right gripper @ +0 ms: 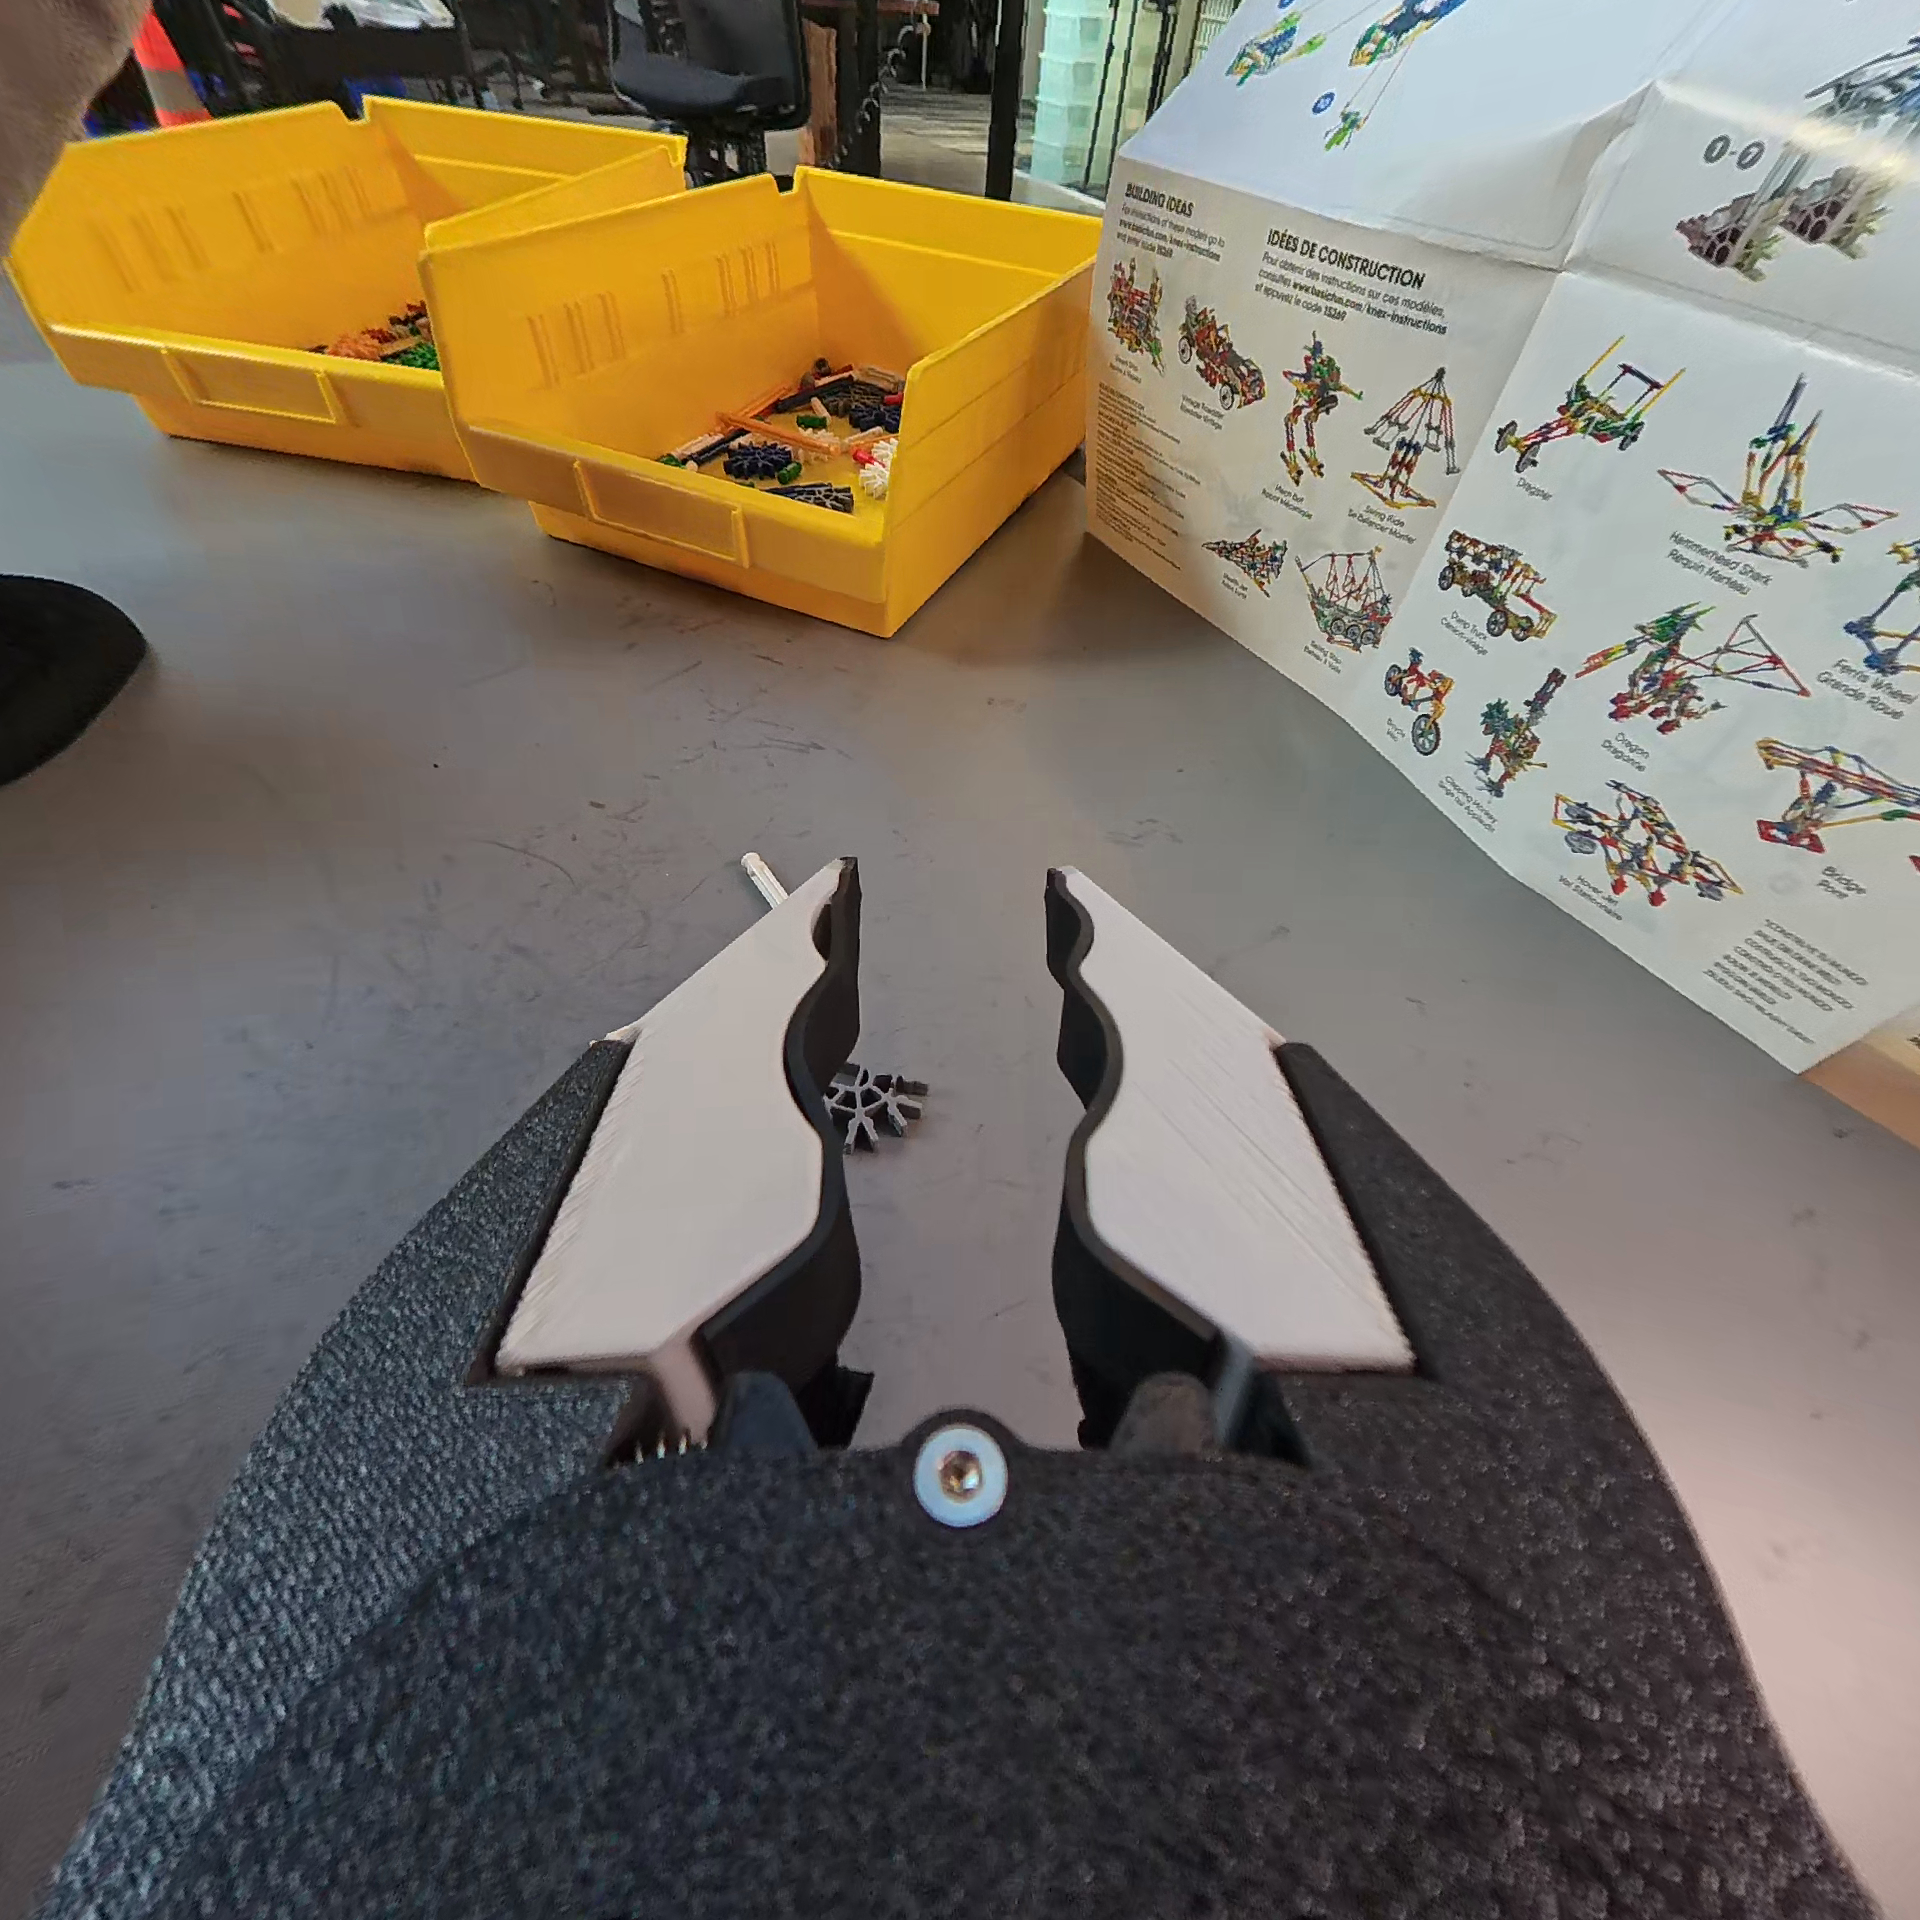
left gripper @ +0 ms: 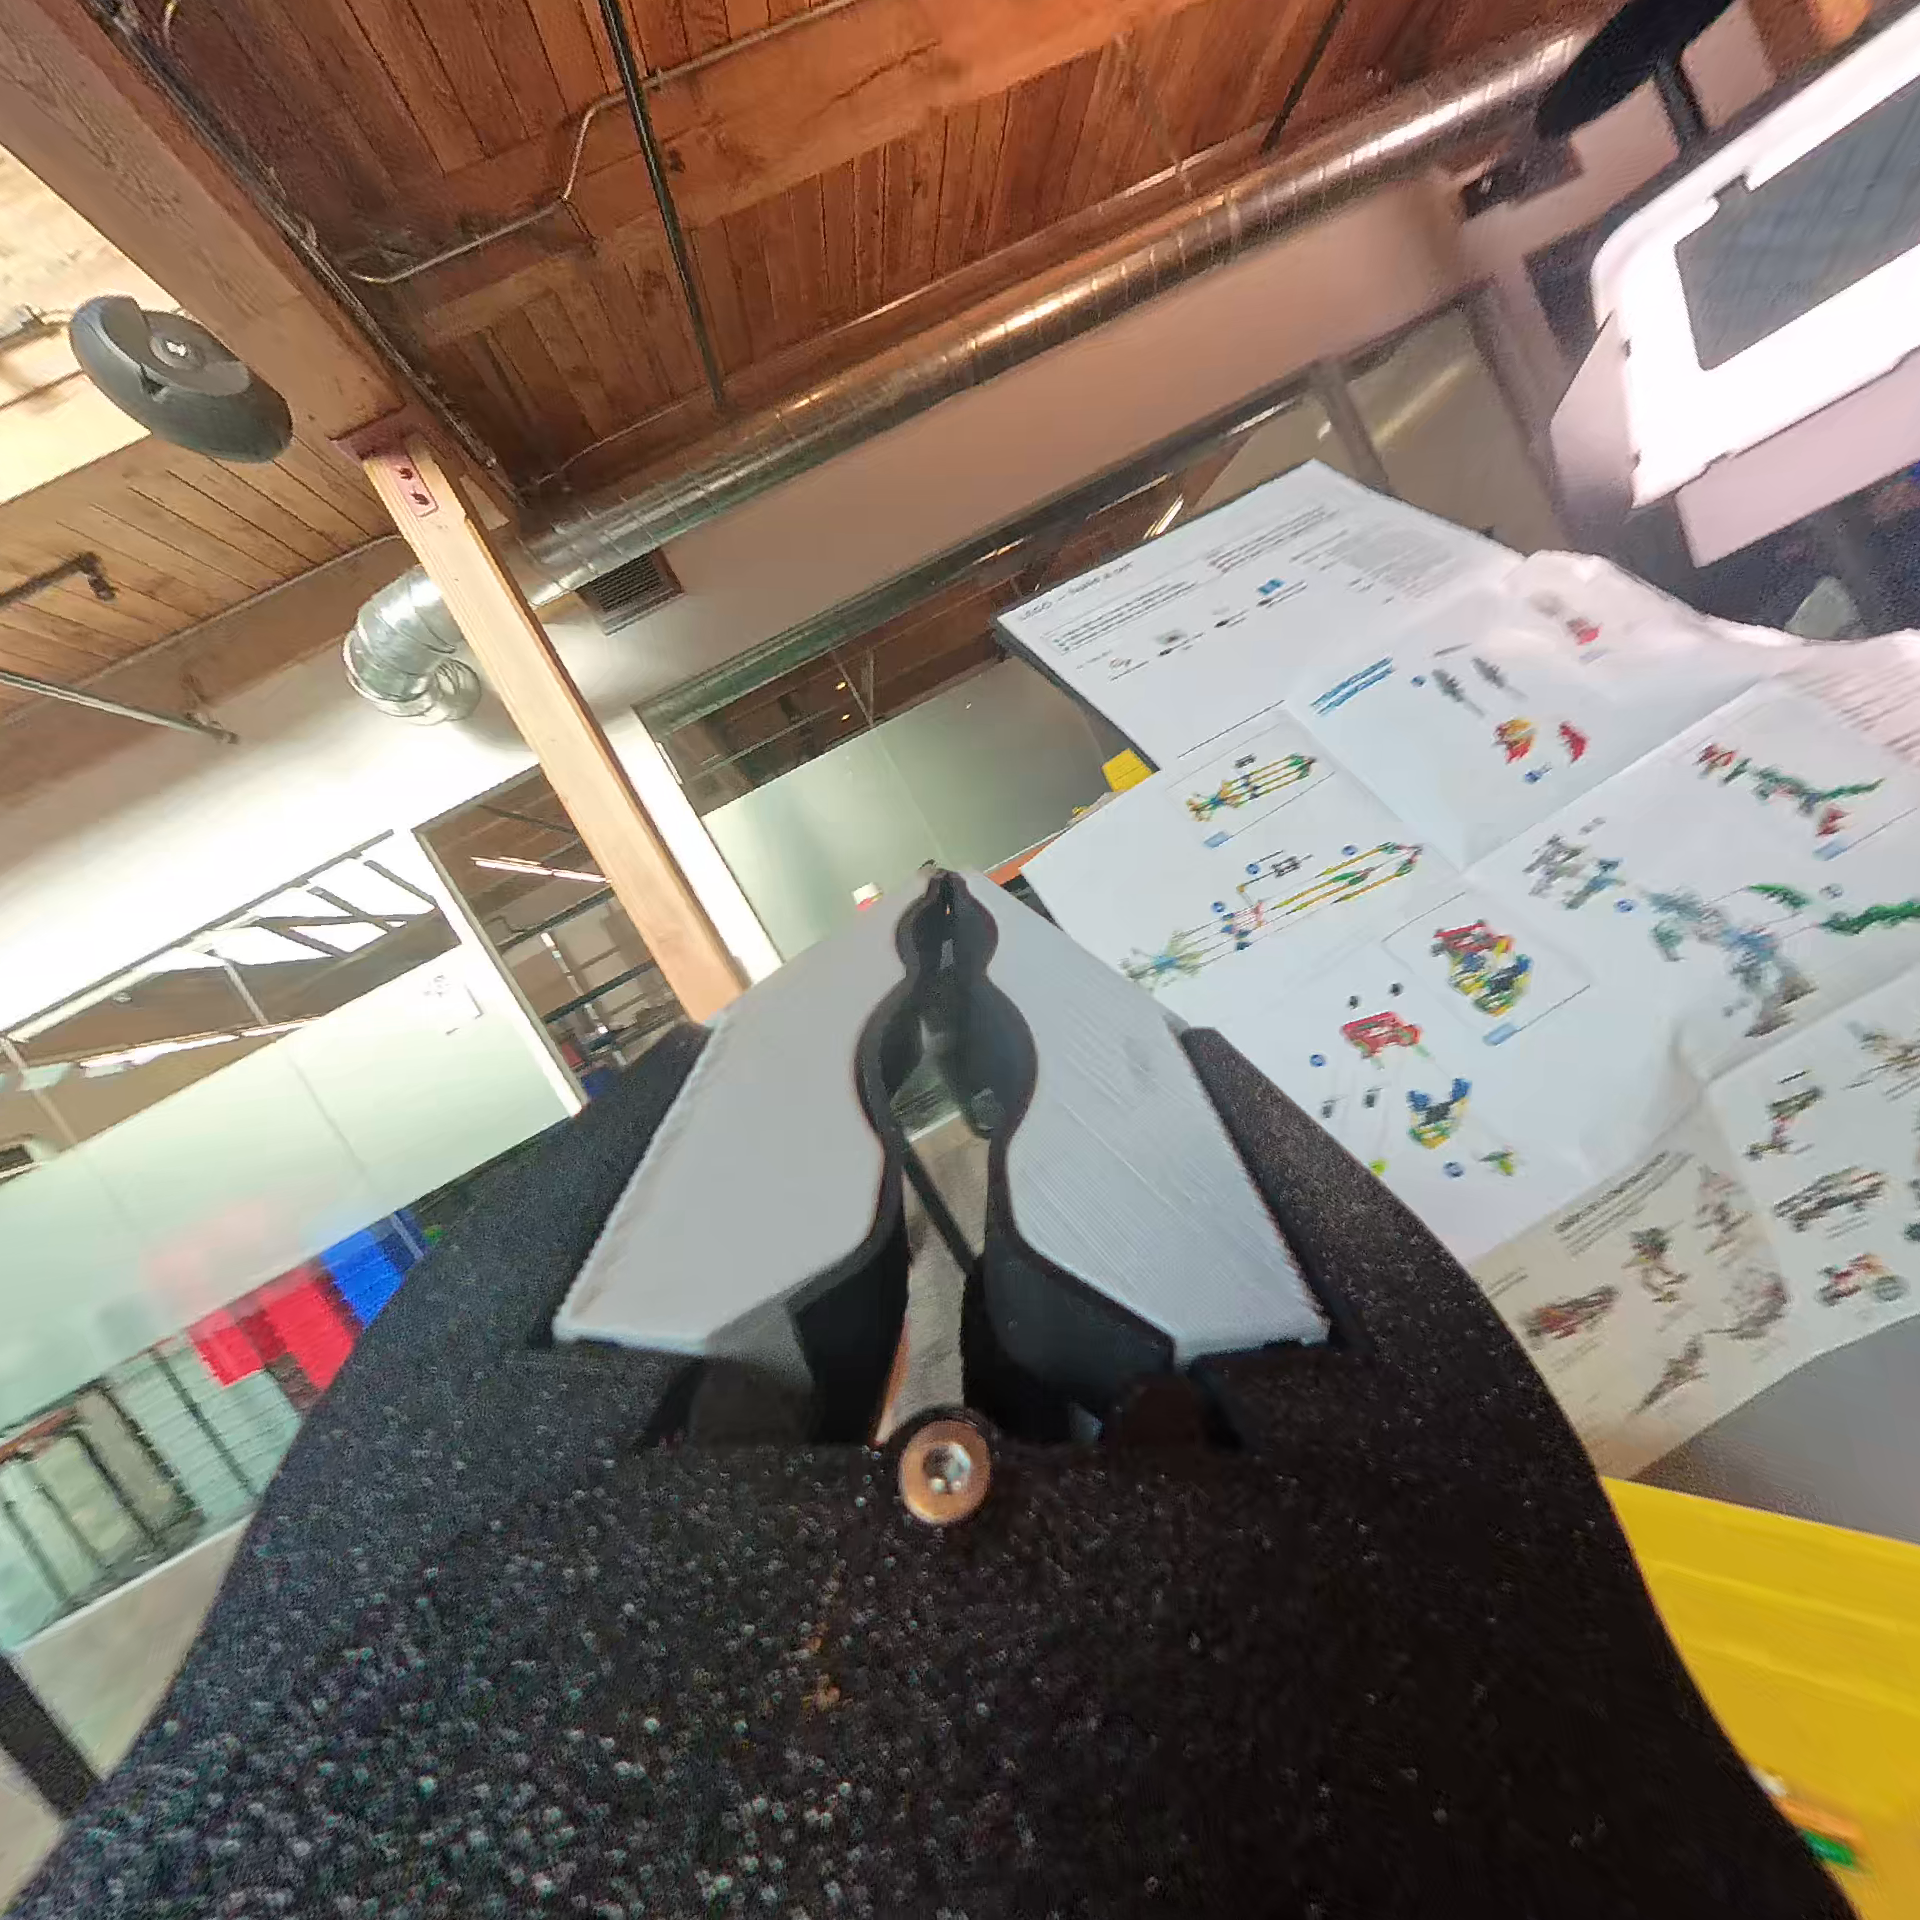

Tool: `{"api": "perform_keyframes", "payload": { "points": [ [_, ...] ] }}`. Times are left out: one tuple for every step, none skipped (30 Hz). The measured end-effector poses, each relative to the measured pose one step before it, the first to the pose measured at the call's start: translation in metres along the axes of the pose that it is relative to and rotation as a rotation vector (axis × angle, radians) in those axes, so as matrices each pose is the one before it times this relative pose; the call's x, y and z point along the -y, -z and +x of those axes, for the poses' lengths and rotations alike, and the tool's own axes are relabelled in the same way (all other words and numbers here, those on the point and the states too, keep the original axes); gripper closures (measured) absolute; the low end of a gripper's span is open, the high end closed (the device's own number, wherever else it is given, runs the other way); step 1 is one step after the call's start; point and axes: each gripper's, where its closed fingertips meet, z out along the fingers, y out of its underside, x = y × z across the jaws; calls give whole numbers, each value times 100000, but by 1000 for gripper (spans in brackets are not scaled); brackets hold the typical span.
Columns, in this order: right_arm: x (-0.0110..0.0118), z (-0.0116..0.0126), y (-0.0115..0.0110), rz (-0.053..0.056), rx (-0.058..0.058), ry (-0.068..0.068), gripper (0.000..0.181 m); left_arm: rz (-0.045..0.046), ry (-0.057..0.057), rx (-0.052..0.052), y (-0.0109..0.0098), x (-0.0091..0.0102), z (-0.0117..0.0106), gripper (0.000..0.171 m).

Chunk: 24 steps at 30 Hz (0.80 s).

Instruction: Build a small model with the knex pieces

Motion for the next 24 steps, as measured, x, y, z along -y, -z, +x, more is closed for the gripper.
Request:
{"api": "perform_keyframes", "payload": {
  "points": [
    [-17,-18,-15,-77,298,-190,148,-2534,-4875,2718,-920,61,-1247,171],
    [-15,-26,-14,-150,317,-108,148,-1197,-1613,4456,-871,210,-1510,169],
    [-21,-36,-30,-172,282,22,148,-1602,1144,1848,-969,140,-1209,160],
    [-22,-58,-14,-160,258,193,148,-5091,3241,-3816,-1094,-308,-518,150],
    [-21,-56,-19,-176,157,320,148,-6296,4753,-5389,-1085,-474,-351,135],
    [-29,-70,-33,-214,61,409,149,-5112,3724,-3378,-916,-431,-560,115],
    [-25,-48,-28,-257,-20,415,149,-4404,1192,-1643,-670,-556,-613,111],
    [-40,-58,-36,-322,58,451,149,-4623,593,-2197,-530,-837,-332,114],
    [-36,-69,-29,-276,80,455,149,-6131,1901,-3908,-502,-1268,56,127],
    [-15,-32,0,-102,-130,458,150,-5835,2291,-2561,-445,-1424,34,146],
    [4,-32,21,32,-105,432,150,-4475,1013,-660,-391,-1438,-29,157],
    [-28,-4,31,-95,-156,295,150,-4260,-189,-1161,-387,-1601,242,166],
    [-60,51,28,-335,-246,95,150,-5421,-470,-2051,-509,-1904,521,171],
    [-69,54,9,-349,-82,-70,150,-6144,-965,-2084,-626,-2041,629,171],
    [-27,46,-3,-175,69,-321,150,-3897,-2140,-46,-642,-1735,431,171],
    [-8,29,9,36,230,-453,150,-1096,-2708,617,-573,-1305,400,171],
    [14,24,14,115,80,-279,150,-309,-1447,-537,-534,-1080,542,171],
    [32,15,28,192,-36,-113,151,-990,685,-1715,-546,-1064,617,171],
    [9,10,11,112,-57,-12,151,-1528,1665,-1973,-584,-1056,534,171],
    [-4,-1,-8,-50,44,-46,150,-1297,1023,-1754,-632,-998,434,171],
    [-21,-11,-24,-156,141,-70,150,-1365,-106,-2046,-664,-968,449,171],
    [-24,-11,-15,-147,162,-62,150,-2491,-337,-2415,-731,-1073,483,170],
    [-6,-18,-7,-64,163,-44,150,-3664,893,-3357,-761,-1107,591,168],
    [0,-16,-2,0,175,-14,150,-4266,2231,-4766,-778,-1043,738,164]
  ]
}}
